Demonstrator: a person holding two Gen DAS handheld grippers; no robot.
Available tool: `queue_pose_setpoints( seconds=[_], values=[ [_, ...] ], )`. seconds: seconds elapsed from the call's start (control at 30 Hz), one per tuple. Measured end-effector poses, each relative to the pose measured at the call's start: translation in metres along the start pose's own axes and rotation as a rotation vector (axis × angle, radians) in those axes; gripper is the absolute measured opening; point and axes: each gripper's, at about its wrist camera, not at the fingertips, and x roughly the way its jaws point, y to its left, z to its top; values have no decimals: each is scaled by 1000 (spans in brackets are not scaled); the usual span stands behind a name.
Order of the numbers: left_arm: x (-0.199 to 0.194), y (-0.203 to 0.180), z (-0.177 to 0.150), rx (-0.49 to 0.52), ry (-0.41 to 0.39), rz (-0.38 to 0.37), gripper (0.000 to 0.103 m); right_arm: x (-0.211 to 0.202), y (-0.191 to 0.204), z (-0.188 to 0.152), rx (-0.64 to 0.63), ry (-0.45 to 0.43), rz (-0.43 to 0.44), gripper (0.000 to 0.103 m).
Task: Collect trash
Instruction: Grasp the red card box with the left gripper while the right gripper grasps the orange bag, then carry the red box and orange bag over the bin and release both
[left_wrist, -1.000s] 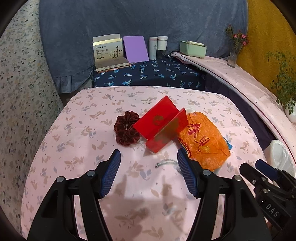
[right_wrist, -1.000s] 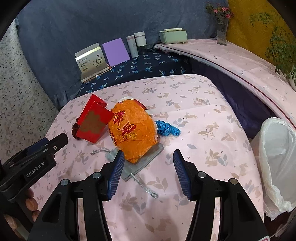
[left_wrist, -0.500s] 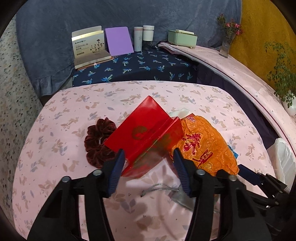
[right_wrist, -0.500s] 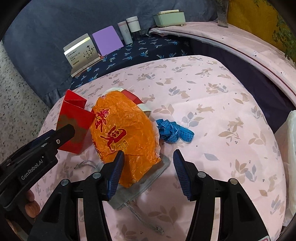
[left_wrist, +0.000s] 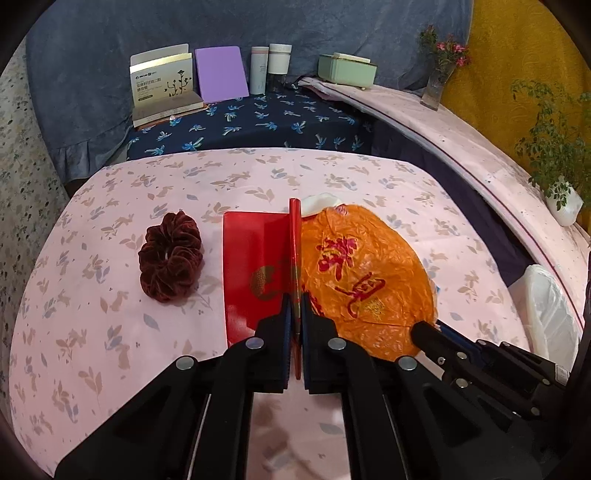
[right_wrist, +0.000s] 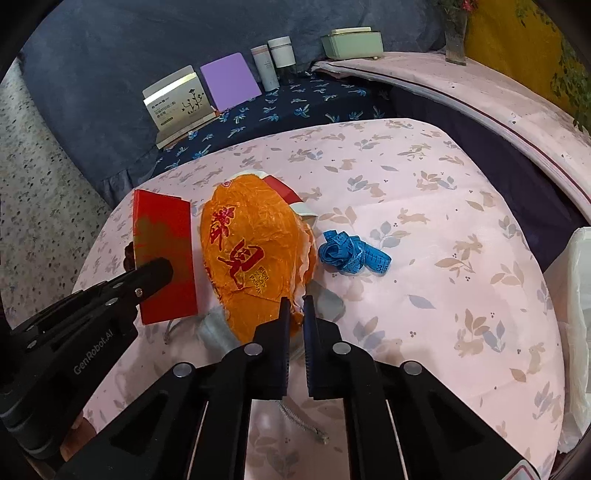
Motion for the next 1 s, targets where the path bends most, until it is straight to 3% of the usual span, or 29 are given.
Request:
queue_pose_setpoints(
  seconds=[0.37,0.73,1.0],
  values=[
    [-58,-40,-9,17,-54,-47,4,-81,-13,-7,-2,-138,-13,6],
    [-100,-89,-19,58,-88,-134,4,-153,-71,-18,92,-247,-57,6],
    [-109,-143,-28,140,-86,-174,4,-182,-120,-37,170,-279,-99,6]
  ],
)
